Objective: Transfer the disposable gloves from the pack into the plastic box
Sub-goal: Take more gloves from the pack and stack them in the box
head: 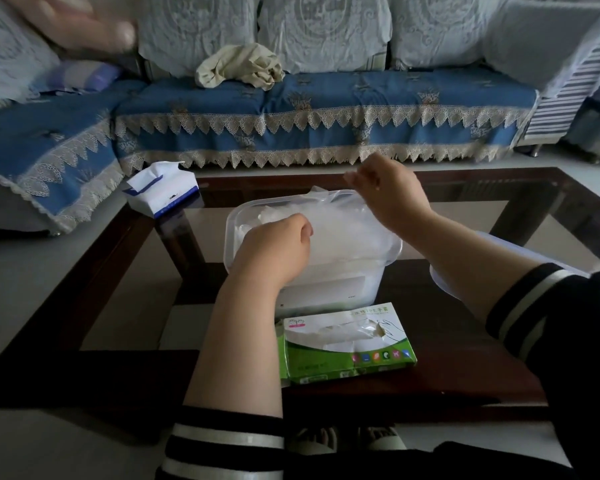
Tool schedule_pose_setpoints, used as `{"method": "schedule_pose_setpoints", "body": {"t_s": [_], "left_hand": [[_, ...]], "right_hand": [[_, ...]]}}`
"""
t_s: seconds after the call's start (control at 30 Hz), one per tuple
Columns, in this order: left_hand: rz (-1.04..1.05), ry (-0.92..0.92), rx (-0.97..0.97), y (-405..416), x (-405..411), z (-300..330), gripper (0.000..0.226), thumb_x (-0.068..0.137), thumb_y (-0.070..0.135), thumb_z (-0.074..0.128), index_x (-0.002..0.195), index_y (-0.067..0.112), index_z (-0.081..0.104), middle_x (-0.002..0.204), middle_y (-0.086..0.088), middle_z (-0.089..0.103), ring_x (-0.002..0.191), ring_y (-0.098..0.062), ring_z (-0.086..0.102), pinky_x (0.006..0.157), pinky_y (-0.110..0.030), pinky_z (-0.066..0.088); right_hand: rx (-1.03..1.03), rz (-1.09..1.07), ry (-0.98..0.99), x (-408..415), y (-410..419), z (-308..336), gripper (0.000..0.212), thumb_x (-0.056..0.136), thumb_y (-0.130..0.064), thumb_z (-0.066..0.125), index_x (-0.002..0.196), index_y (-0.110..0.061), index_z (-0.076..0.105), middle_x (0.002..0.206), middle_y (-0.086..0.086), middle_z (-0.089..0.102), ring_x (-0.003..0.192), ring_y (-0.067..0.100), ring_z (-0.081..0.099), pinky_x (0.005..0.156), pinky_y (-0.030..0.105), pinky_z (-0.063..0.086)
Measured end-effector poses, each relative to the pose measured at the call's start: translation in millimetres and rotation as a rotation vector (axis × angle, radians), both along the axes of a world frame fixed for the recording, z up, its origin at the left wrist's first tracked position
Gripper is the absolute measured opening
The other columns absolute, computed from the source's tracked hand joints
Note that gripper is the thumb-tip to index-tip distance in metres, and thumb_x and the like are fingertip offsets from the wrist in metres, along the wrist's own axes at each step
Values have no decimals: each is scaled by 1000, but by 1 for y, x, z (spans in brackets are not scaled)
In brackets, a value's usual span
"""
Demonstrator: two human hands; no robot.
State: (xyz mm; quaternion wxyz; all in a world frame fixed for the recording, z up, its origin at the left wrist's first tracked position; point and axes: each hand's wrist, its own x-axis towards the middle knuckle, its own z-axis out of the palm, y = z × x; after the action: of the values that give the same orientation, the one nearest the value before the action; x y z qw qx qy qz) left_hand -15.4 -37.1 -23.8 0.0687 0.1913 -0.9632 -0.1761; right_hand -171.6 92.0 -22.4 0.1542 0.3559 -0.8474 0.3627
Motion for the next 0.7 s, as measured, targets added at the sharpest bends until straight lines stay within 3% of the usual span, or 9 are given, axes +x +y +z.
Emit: {"method": "schedule_pose_setpoints", "body": {"t_s": [0.13,0.27,0.43,0.6,0.7], "left_hand": [[-15,-21,7,9,1,2,39,105,37,25,125,21,55,111,-6,65,99,-26,59,89,-42,49],[-88,102,122,25,-1,7,37,104,36,30,127,24,57,125,-6,61,112,-25,55,97,-43,46],[-110,-142,151,33,-14,6,53,103,49,22,140,23,48,145,-7,47,132,-27,42,110,-49,34],[-20,-433,149,28,-33,-2,66,101,54,9,152,17,30,158,-6,29,146,-29,23,118,-45,18],[-5,-440,223,31,-37,1,59,105,41,12,150,9,31,157,-12,29,144,-31,25,117,-41,20]], "right_hand": [[14,-2,-57,-6,11,-16,23,94,-40,56,90,-17,55,84,-2,61,84,23,58,82,38,46],[224,86,87,-7,1,-15,27,91,-43,57,98,-17,56,99,-3,59,100,20,54,92,36,41],[423,92,279,-1,-22,-8,35,96,-45,45,114,-15,51,120,4,54,115,22,45,101,36,33],[79,-47,86,5,-10,10,20,98,-24,48,109,-11,56,111,5,56,99,19,52,86,29,43],[20,-28,74,25,7,26,15,94,-19,54,103,-12,63,101,3,63,86,18,58,79,34,51]]}}
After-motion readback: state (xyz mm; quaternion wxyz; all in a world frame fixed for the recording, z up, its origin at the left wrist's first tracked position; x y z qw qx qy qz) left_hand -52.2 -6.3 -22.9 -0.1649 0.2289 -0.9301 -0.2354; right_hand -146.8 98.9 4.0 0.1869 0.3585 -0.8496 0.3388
